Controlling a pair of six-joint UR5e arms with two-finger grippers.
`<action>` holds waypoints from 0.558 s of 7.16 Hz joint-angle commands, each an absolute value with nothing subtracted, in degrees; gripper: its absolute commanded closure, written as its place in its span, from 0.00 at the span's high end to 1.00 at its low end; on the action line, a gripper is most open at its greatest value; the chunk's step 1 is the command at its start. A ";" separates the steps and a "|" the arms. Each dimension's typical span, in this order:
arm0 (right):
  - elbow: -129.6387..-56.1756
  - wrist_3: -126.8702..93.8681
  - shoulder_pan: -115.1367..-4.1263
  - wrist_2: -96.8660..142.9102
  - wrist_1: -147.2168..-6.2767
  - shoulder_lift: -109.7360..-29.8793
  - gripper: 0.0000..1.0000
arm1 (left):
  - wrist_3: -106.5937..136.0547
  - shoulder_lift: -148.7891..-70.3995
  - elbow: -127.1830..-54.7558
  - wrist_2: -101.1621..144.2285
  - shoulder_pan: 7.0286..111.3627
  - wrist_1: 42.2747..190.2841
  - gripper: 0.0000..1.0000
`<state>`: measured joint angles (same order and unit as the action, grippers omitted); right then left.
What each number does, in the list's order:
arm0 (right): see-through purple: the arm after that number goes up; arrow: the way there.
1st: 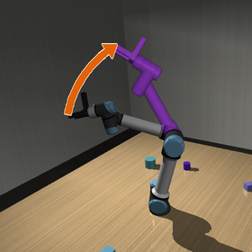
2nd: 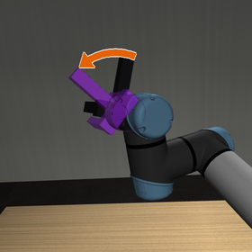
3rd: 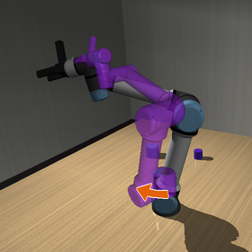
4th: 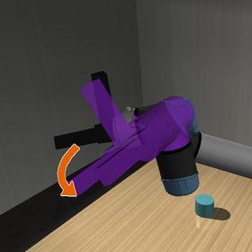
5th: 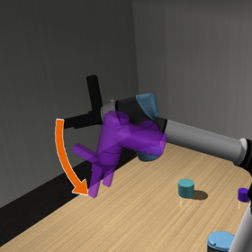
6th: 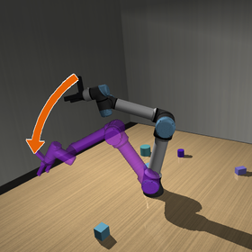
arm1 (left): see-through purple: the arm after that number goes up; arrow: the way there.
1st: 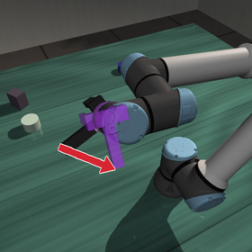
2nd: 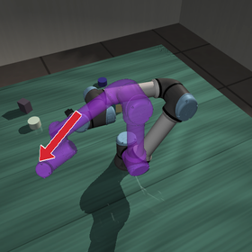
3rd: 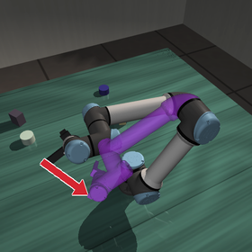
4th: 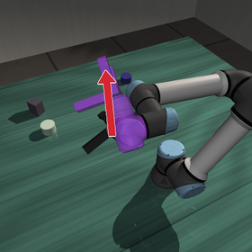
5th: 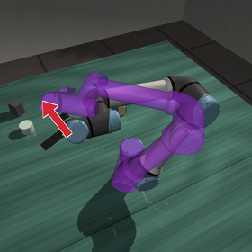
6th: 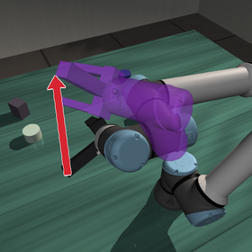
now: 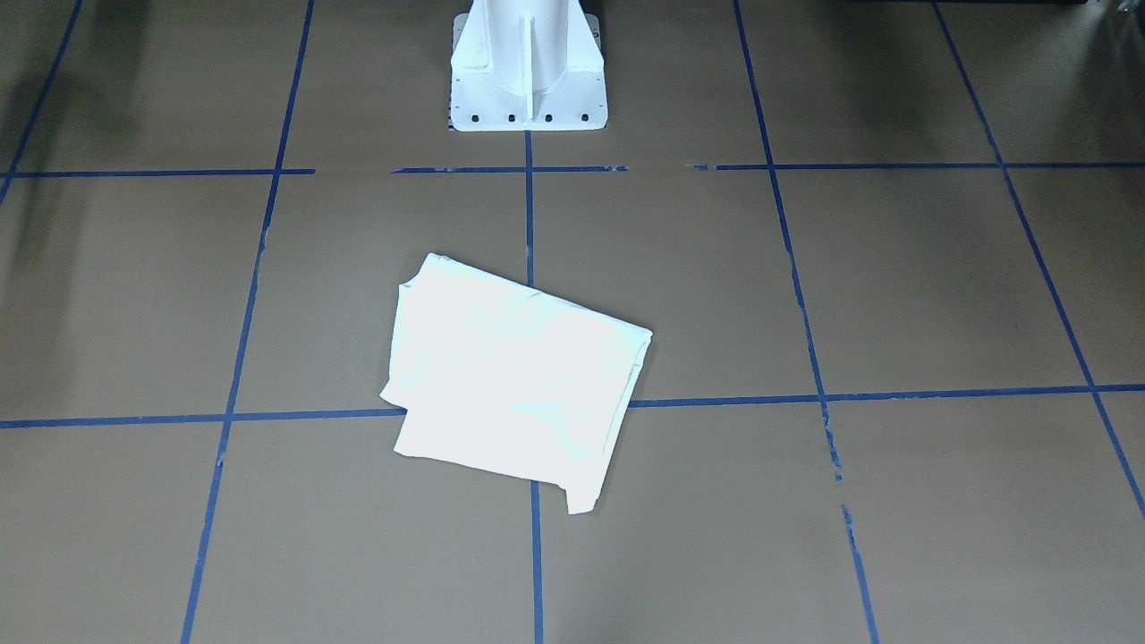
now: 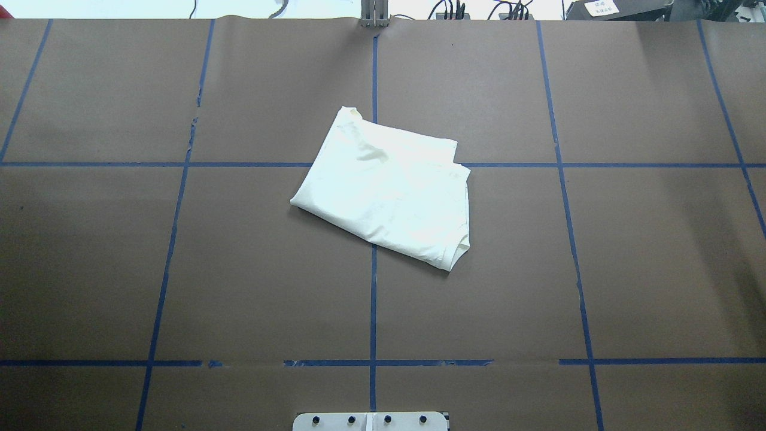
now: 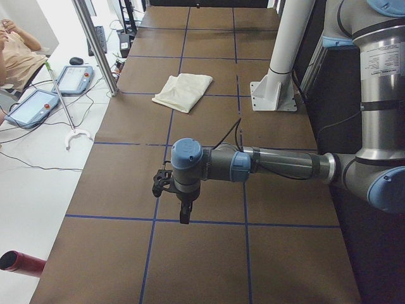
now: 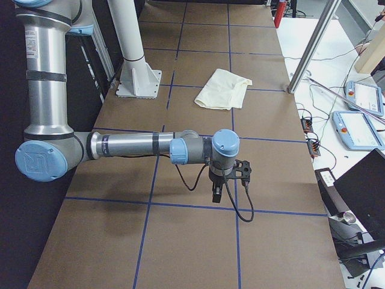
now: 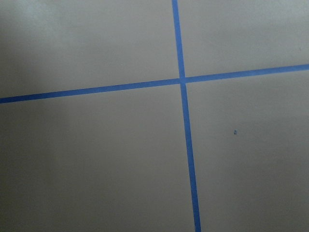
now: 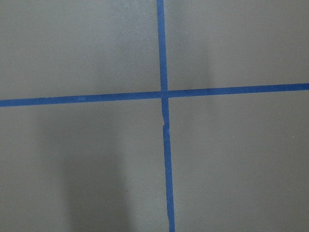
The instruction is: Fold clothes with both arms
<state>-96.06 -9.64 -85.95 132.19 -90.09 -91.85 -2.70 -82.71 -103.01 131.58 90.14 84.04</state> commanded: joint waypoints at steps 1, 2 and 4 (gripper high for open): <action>-96.06 -9.58 -85.87 132.19 -90.09 -91.85 1.00 | -3.07 -82.27 -103.26 131.49 90.26 81.91 1.00; -96.06 -9.58 -85.78 132.19 -90.09 -91.85 1.00 | -7.86 -81.83 -101.88 131.40 90.26 82.26 1.00; -96.06 -9.67 -85.69 132.19 -90.09 -91.76 1.00 | -15.29 -81.65 -101.25 131.92 90.18 81.74 1.00</action>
